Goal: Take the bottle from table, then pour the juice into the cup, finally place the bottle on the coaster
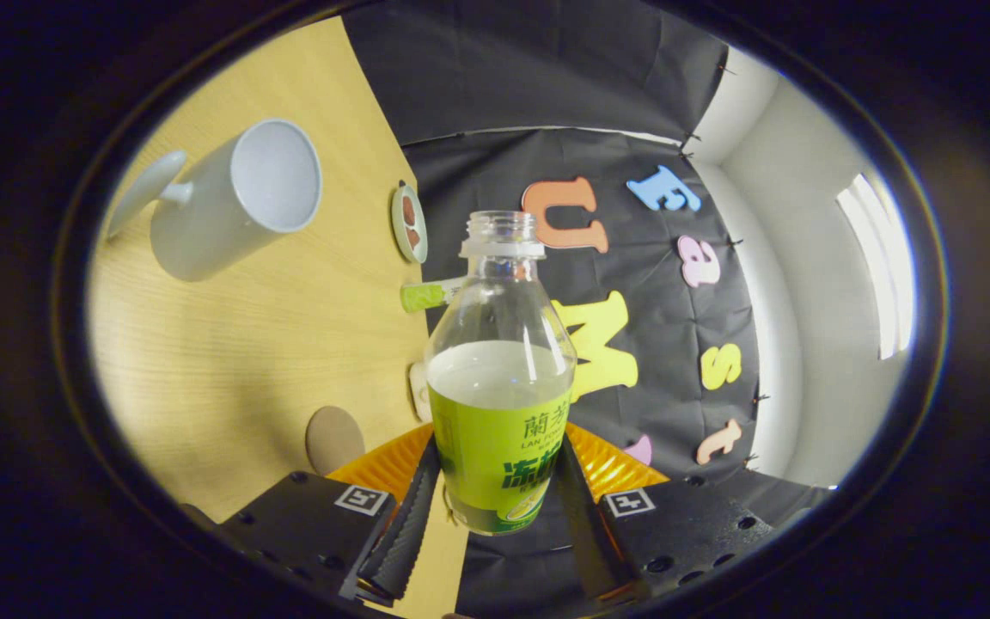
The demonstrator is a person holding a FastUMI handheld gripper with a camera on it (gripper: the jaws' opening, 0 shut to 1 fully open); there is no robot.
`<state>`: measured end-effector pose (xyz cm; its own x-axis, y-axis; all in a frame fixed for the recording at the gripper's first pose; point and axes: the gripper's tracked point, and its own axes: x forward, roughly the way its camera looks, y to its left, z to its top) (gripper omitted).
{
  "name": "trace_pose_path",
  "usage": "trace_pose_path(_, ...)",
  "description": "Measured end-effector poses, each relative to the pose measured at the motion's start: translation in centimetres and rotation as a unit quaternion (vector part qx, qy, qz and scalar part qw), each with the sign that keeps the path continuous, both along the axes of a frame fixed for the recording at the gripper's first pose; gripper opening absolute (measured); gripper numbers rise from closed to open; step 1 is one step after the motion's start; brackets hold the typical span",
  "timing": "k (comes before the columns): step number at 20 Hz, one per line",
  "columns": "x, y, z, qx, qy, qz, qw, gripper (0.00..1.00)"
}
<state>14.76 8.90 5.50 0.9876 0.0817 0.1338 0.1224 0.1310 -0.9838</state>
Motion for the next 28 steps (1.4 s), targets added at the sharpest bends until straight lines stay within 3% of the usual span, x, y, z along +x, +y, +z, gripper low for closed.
trace_pose_path(10, -0.1, 2.0, 0.7, -0.108, -0.026, 0.010, 0.994, 0.77)
trace_pose_path(28, -0.6, 2.8, 1.6, -0.168, -0.041, 0.004, 0.985, 0.77)
